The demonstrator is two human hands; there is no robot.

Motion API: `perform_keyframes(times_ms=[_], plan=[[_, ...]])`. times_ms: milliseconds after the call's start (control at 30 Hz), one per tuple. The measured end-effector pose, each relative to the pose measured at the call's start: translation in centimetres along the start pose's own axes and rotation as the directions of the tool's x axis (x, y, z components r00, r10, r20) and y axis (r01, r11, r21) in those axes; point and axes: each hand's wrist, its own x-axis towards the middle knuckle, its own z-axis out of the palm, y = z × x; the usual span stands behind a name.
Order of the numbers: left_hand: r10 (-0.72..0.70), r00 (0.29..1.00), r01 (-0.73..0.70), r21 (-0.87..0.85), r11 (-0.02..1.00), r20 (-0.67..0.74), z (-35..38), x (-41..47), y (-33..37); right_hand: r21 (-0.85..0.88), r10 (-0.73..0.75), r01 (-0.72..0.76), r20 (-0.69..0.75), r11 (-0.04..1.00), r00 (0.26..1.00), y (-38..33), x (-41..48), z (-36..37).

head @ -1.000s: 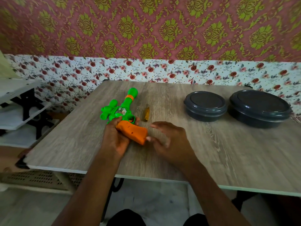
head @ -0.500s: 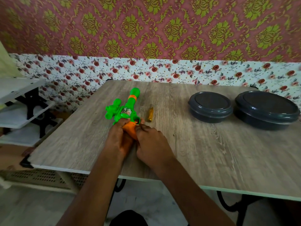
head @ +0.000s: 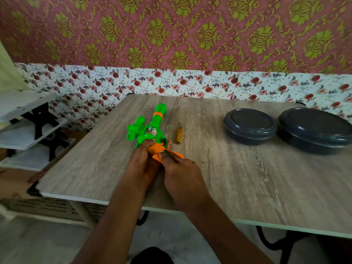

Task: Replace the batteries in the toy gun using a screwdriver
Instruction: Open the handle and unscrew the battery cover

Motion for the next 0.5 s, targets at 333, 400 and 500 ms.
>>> perform_keyframes(times_ms=[333, 400, 500], plan=[[0.036, 0.999, -0.035, -0.039, 0.999, 0.018, 0.0, 0.1, 0.1, 0.113, 0.116, -0.106, -0.081, 0.988, 0.99, 9.2, -2.5, -4.5], [0.025, 0.999, -0.024, -0.053, 0.998, 0.02, 0.1, 0.2, 0.2, 0.045, 0.099, -0.1, 0.02, 0.994, 0.995, 11.6, -3.4, -4.4], [0.018, 0.999, -0.016, -0.059, 0.998, 0.034, 0.0, 0.1, 0.1, 0.02, 0.1, -0.103, 0.114, 0.995, 0.988, 13.6, -4.5, -4.1]])
